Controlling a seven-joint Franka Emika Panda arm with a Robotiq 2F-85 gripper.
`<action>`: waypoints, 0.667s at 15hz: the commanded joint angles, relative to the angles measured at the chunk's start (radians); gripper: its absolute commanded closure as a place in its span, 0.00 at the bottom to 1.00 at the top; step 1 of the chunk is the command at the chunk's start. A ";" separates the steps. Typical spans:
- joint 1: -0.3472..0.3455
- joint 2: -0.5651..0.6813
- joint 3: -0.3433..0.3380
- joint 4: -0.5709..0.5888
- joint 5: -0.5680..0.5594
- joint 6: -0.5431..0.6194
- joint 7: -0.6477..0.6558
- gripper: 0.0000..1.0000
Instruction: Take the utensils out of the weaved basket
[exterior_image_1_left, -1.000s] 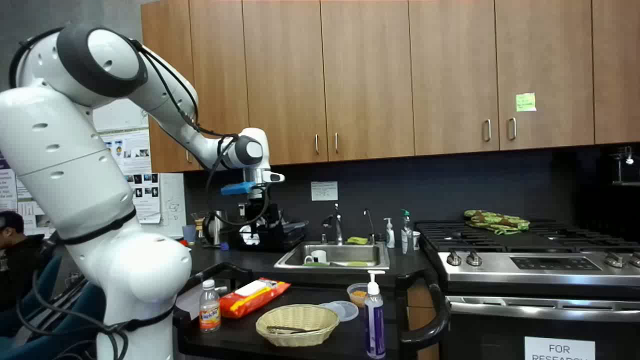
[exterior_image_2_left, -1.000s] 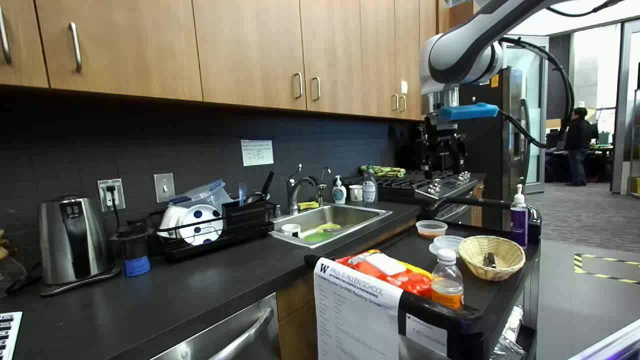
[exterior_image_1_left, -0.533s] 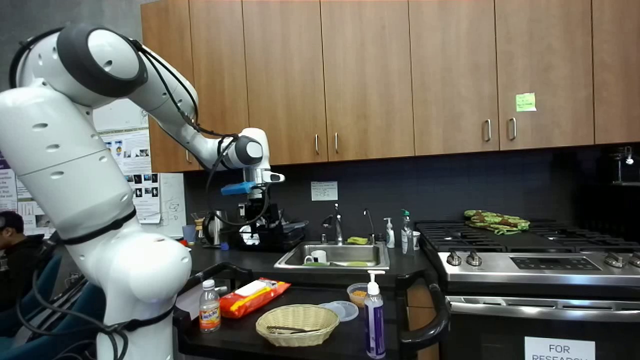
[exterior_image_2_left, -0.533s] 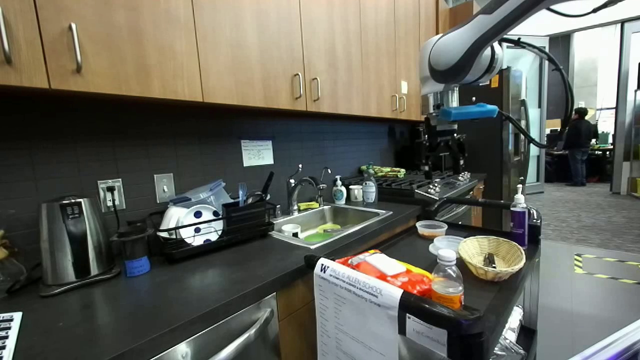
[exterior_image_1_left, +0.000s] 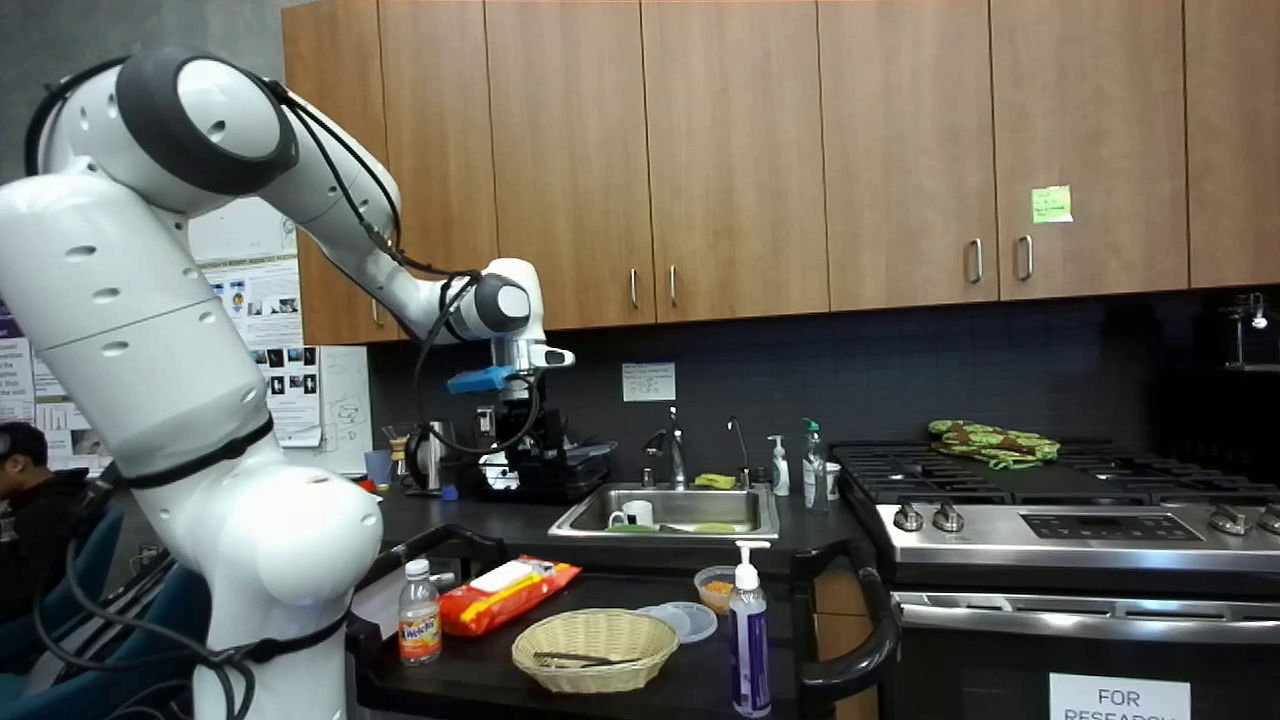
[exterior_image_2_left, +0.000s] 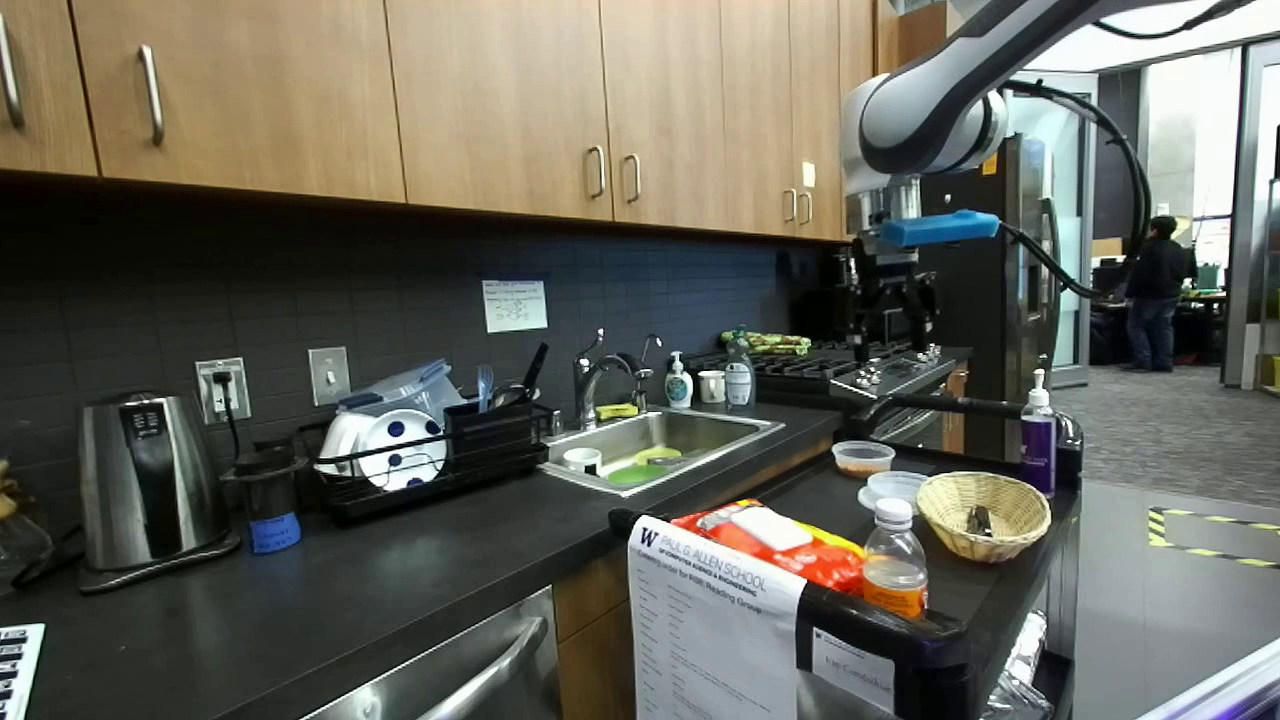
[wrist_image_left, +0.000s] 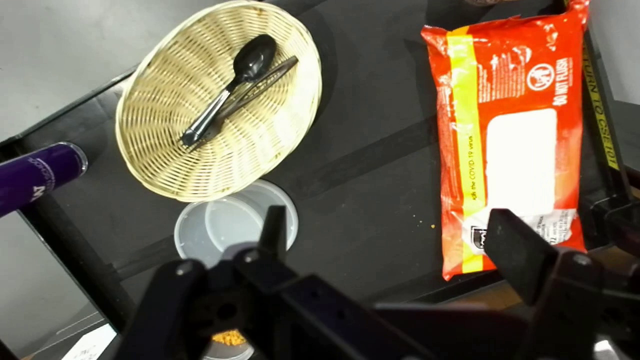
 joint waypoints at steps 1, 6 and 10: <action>-0.026 0.005 -0.020 -0.026 -0.037 0.027 0.052 0.00; -0.078 0.007 -0.052 -0.090 -0.060 0.081 0.109 0.00; -0.130 0.012 -0.077 -0.178 -0.077 0.146 0.161 0.00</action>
